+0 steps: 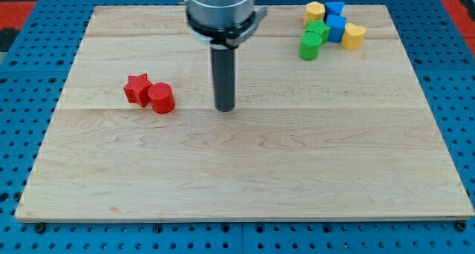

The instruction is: Push red circle to center

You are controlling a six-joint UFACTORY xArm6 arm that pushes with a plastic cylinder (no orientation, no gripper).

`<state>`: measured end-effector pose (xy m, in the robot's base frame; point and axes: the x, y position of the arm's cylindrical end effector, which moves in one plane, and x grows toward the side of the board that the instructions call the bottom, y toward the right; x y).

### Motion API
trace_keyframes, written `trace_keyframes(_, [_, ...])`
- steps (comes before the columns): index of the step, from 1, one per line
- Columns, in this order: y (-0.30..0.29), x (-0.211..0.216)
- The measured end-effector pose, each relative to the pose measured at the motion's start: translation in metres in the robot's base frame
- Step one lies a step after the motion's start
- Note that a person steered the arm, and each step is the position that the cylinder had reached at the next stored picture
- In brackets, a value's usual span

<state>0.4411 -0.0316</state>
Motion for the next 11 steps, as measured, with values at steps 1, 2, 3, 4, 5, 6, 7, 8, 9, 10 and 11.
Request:
trace_keyframes(1, [0.0, 0.0])
trace_keyframes(2, [0.0, 0.0])
trace_keyframes(3, [-0.013, 0.037])
trace_keyframes(4, [-0.113, 0.035])
trace_keyframes(5, [-0.161, -0.008])
trace_keyframes(6, [-0.165, -0.022])
trace_keyframes(7, [-0.136, -0.022])
trace_keyframes(8, [-0.079, -0.022])
trace_keyframes(9, [-0.063, -0.015])
trace_keyframes(10, [-0.132, 0.006])
trace_keyframes(11, [-0.106, 0.013])
